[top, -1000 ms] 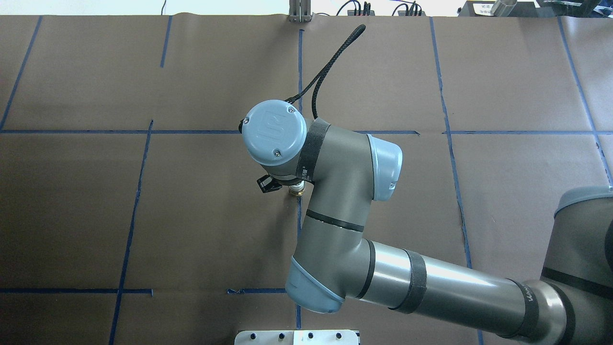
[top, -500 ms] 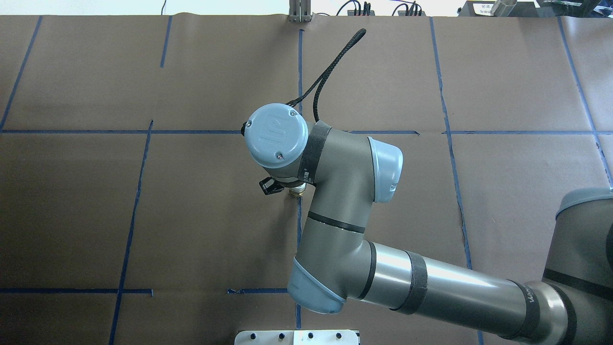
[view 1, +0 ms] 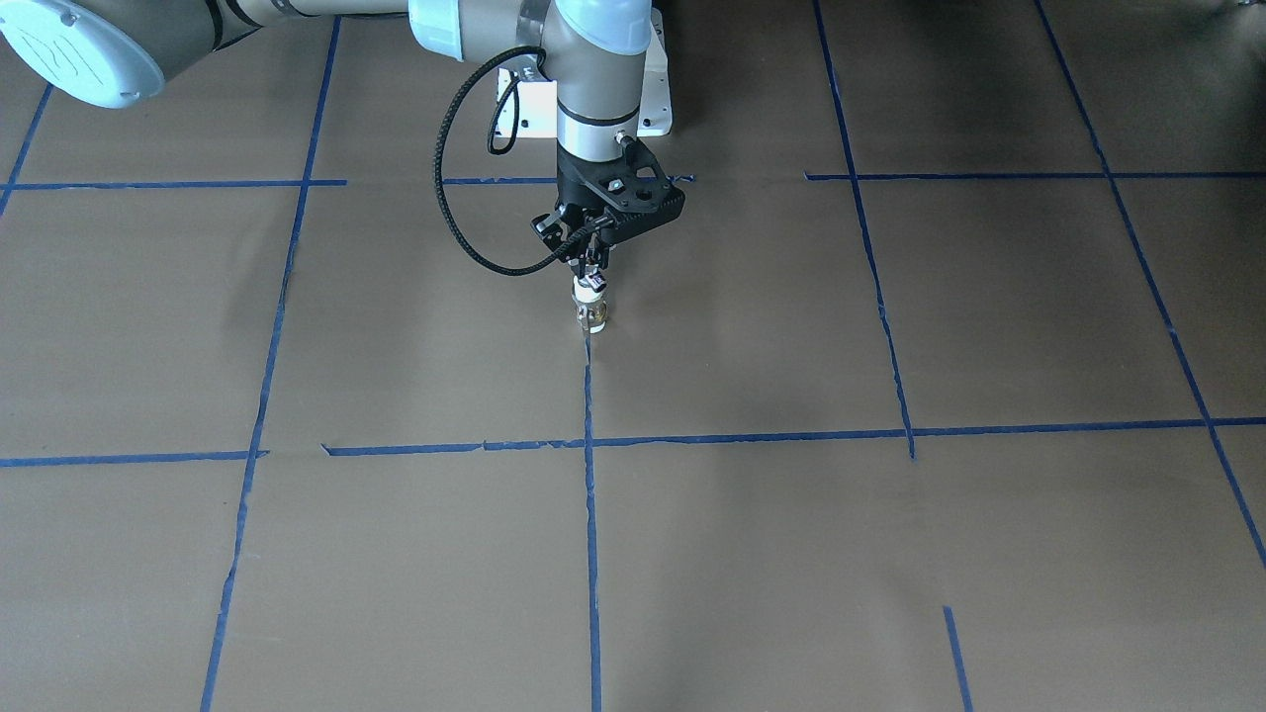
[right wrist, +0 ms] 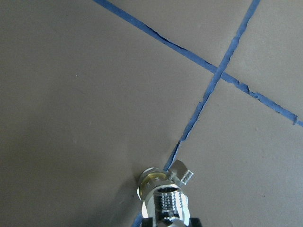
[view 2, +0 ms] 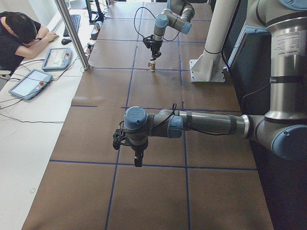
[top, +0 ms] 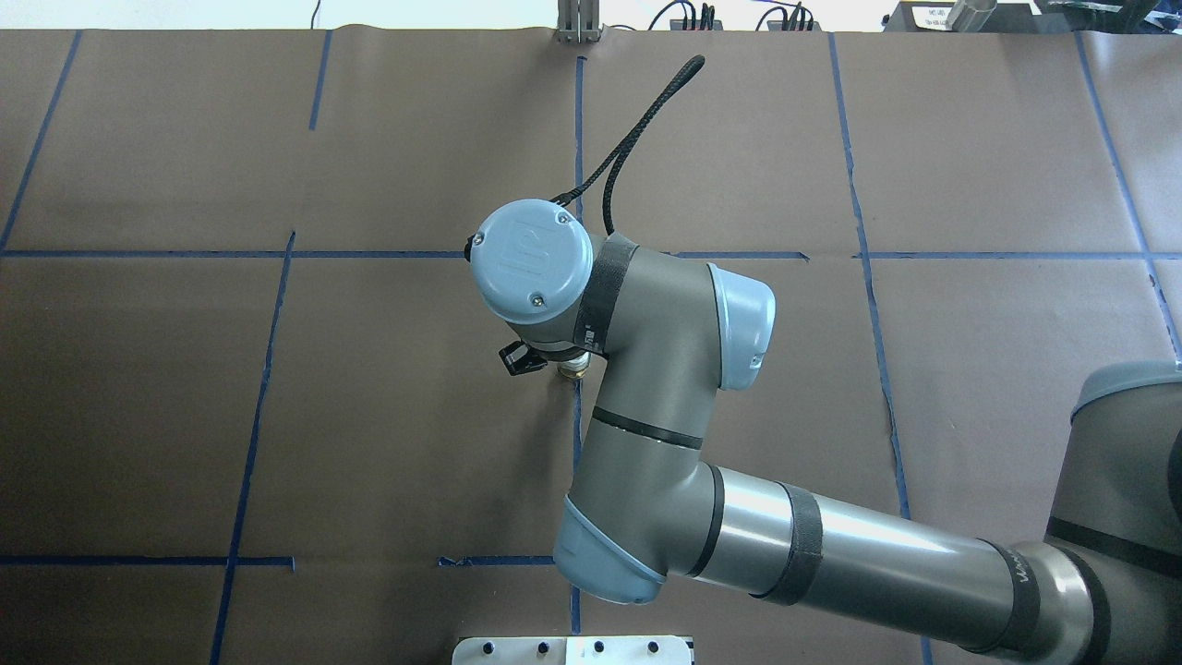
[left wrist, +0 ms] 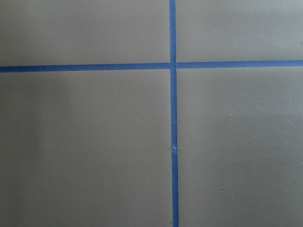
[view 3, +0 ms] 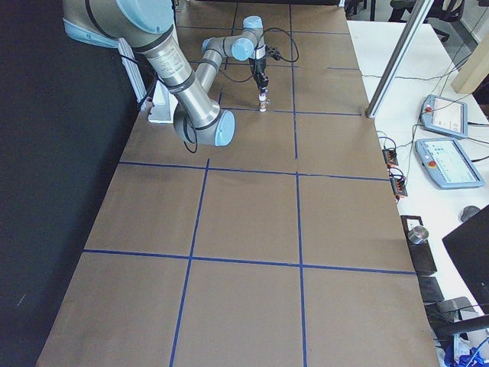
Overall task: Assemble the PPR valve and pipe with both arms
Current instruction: 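Lower the chrome valve body onto the pipe and press it in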
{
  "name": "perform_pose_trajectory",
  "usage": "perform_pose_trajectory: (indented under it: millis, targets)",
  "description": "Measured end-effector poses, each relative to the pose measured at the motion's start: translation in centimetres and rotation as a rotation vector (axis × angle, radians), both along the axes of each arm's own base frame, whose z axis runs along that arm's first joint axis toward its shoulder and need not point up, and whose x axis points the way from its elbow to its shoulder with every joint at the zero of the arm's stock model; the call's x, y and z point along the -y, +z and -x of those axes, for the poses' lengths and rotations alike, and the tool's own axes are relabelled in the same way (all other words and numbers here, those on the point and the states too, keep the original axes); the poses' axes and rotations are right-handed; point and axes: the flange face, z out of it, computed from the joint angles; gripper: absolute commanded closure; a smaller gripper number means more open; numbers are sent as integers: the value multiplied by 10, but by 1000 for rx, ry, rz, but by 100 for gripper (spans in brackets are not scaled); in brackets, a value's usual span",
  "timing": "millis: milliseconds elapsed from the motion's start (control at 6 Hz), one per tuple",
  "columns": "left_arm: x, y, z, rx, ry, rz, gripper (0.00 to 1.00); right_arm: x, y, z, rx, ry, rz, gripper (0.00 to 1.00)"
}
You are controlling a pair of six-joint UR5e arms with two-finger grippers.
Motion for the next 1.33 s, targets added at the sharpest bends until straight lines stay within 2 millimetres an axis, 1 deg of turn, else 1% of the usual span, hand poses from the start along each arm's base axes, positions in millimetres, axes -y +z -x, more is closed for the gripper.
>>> perform_pose_trajectory:
  millis: [333, 500, 667, 833, 1167, 1333]
  targets:
    - [0, -1, 0, 0, 0, -2, 0, 0, 0, 1, 0, 0, 0, 80]
    - [0, -1, 0, 0, 0, -2, 0, 0, 0, 1, 0, 0, 0, 66]
    - [0, -1, 0, 0, 0, -3, 0, 0, 0, 1, 4, 1, -1, 57]
    - [0, -1, 0, 0, 0, -3, 0, 1, 1, 3, 10, 1, -3, 52]
    - [0, -1, 0, 0, 0, -3, 0, 3, 3, 6, 13, 1, -5, 51]
    - [0, -1, 0, 0, 0, -3, 0, 3, 4, 6, 12, 0, -5, 25]
